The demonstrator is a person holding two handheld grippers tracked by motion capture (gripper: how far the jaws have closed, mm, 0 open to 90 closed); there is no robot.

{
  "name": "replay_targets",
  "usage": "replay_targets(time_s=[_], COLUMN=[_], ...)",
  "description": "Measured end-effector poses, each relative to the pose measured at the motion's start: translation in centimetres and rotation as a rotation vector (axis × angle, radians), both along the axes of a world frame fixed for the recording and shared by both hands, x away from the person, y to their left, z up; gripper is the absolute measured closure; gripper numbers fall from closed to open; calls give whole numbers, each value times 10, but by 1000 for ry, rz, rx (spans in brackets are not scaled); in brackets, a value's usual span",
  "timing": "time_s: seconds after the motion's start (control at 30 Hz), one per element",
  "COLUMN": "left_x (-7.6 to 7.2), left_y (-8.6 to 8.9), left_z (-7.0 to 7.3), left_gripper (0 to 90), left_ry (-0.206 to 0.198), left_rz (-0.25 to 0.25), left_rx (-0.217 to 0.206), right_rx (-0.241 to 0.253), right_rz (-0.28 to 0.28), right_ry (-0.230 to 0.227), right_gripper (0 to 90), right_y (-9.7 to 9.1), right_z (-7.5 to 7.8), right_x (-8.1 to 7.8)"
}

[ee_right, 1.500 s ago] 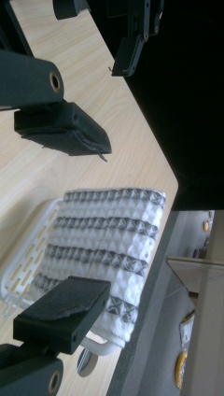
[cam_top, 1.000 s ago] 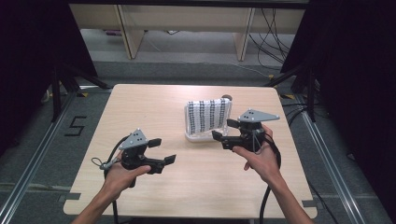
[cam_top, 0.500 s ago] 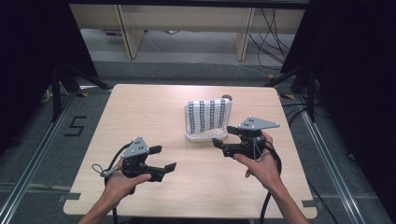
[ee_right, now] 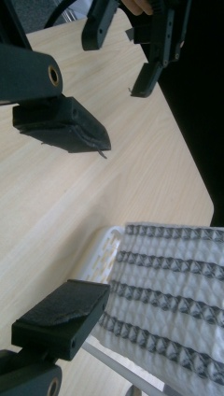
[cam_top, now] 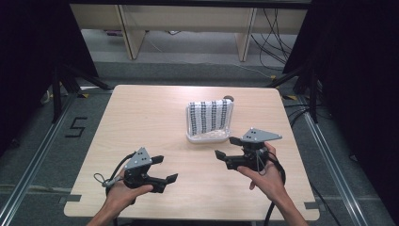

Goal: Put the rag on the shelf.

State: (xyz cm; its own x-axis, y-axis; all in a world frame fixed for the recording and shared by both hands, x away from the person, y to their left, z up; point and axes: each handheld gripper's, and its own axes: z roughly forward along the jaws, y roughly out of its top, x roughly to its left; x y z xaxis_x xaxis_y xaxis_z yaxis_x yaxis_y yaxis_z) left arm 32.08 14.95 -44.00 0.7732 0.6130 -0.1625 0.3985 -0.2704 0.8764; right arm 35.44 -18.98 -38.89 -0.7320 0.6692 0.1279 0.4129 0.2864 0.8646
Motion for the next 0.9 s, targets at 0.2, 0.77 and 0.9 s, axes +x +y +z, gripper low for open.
replay_targets(time_s=[0.2, 0.77, 0.9], left_x=[-5, -21, -24], left_y=[3, 9, 10], left_z=[-5, -20, -22], left_gripper=[159, 159, 159], left_ry=[4, 15, 12], left_rz=[7, 10, 1], left_rx=[6, 32, 33], right_rx=[3, -47, -33], right_rz=[-9, 21, 16], right_ry=[21, 75, 110], right_gripper=[270, 269, 269], right_y=[-4, -5, -9], right_z=[-11, -51, -59], right_x=[-13, -34, -41])
